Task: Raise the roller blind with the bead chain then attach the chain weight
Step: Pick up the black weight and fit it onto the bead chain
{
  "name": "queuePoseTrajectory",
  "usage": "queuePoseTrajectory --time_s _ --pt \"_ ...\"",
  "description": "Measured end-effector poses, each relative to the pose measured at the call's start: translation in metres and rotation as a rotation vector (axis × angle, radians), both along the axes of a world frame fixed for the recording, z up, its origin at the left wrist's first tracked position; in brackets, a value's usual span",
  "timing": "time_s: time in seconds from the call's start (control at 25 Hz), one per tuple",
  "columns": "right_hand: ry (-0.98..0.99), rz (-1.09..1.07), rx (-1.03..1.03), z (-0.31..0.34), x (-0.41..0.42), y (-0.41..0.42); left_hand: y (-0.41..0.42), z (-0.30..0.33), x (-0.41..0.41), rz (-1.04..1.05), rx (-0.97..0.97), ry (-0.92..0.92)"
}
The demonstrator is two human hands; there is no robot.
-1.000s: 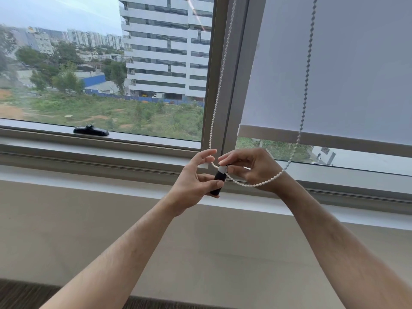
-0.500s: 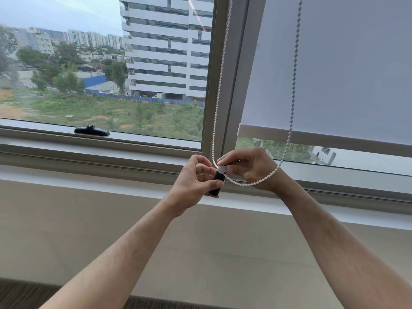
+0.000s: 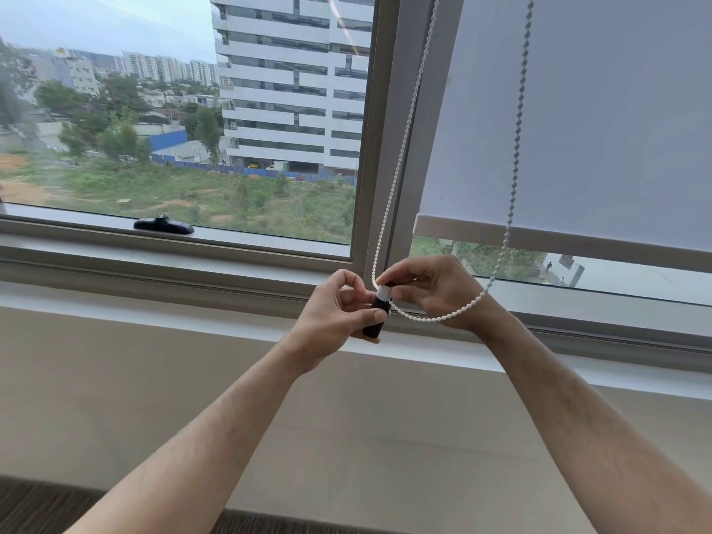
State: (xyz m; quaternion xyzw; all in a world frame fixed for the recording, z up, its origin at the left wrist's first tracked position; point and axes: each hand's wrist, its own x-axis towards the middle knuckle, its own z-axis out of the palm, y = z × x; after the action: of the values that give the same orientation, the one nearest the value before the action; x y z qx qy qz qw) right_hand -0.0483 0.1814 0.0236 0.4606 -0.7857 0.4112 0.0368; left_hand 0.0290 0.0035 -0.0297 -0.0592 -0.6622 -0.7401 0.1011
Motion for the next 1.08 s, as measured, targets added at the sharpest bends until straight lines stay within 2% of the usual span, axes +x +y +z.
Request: queuePoseTrajectory --time_s 0.32,0.56,0.92,1.08 --pt "0.086 -0.111 0.002 -0.008 0.004 -0.004 0.004 0.0 0.001 0.072 -0.074 -0.022" --pt "0.072 -0.179 -0.049 -0.014 0.006 -0.008 0.008 0.0 0.001 0.104 -0.082 -0.003" --pt "-0.246 -0.092 -0.216 -0.029 0.003 0.0 0.005 -0.011 0.002 0.02 0.013 -0.023" --pt "-0.421 -0.074 -0.321 -0.046 0.005 0.002 0.005 -0.021 0.0 0.027 -0.016 -0.022"
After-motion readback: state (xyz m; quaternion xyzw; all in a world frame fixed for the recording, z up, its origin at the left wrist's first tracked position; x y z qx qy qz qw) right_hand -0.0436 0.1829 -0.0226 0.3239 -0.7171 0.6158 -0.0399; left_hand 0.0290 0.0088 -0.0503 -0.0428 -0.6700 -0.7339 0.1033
